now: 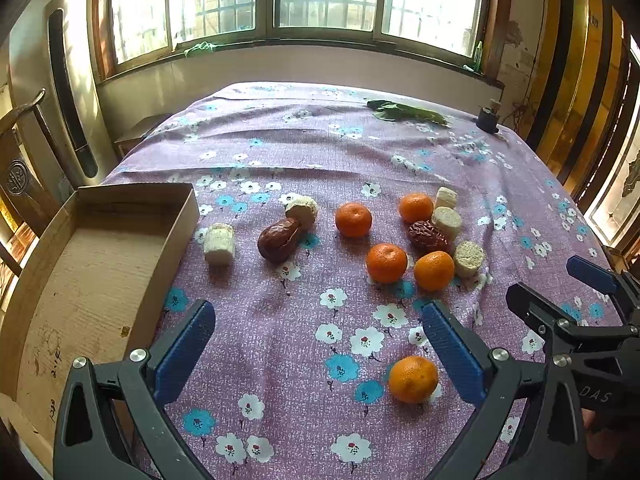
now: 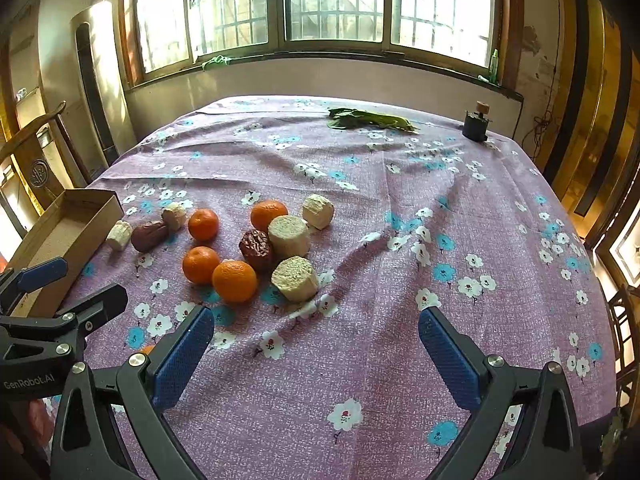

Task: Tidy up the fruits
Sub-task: 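Grasp an orange with the left tool while the right tool reaches toward another orange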

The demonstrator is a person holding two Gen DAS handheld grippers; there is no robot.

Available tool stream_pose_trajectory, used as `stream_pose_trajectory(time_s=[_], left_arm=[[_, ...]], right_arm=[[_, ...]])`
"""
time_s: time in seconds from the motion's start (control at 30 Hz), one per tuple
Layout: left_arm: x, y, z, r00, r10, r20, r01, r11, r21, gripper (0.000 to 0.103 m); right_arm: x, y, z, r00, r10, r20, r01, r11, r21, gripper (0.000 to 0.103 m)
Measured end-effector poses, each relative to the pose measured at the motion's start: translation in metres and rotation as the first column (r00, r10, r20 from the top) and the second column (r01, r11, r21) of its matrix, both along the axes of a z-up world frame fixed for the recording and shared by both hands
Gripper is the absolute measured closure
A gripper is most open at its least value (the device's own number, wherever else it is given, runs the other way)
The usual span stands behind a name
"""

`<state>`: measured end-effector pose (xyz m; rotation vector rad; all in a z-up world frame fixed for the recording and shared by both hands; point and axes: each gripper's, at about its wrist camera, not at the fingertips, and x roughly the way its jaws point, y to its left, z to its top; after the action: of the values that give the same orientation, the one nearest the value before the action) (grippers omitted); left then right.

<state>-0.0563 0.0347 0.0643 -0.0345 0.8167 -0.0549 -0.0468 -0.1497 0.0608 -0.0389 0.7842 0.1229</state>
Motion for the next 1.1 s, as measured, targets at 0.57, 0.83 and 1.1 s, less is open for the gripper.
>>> stream_pose_trajectory(time_s=[0.57, 0.83, 1.1], left_arm=[[-0.009, -0.006, -0.007, 0.999, -0.008, -0.031, 0.008, 1.0, 0.0, 0.0], [-0.012, -0.018, -0.018, 0.996, -0.065, -0.064, 0.066, 0.998, 0.017, 0.0], [-0.016, -0.033, -0.031, 0.984, -0.147, -0.098, 0.151, 0.988, 0.033, 0.0]], right_arm=[[-0.006, -0.005, 0.0, 1.0, -0.009, 0.002, 0.009, 1.0, -0.004, 0.0], [-0.004, -0.015, -0.004, 1.0, -0.028, -0.007, 0.028, 1.0, -0.01, 0.0], [-0.004, -0.018, -0.009, 1.0, -0.009, -0.017, 0.009, 1.0, -0.001, 0.001]])
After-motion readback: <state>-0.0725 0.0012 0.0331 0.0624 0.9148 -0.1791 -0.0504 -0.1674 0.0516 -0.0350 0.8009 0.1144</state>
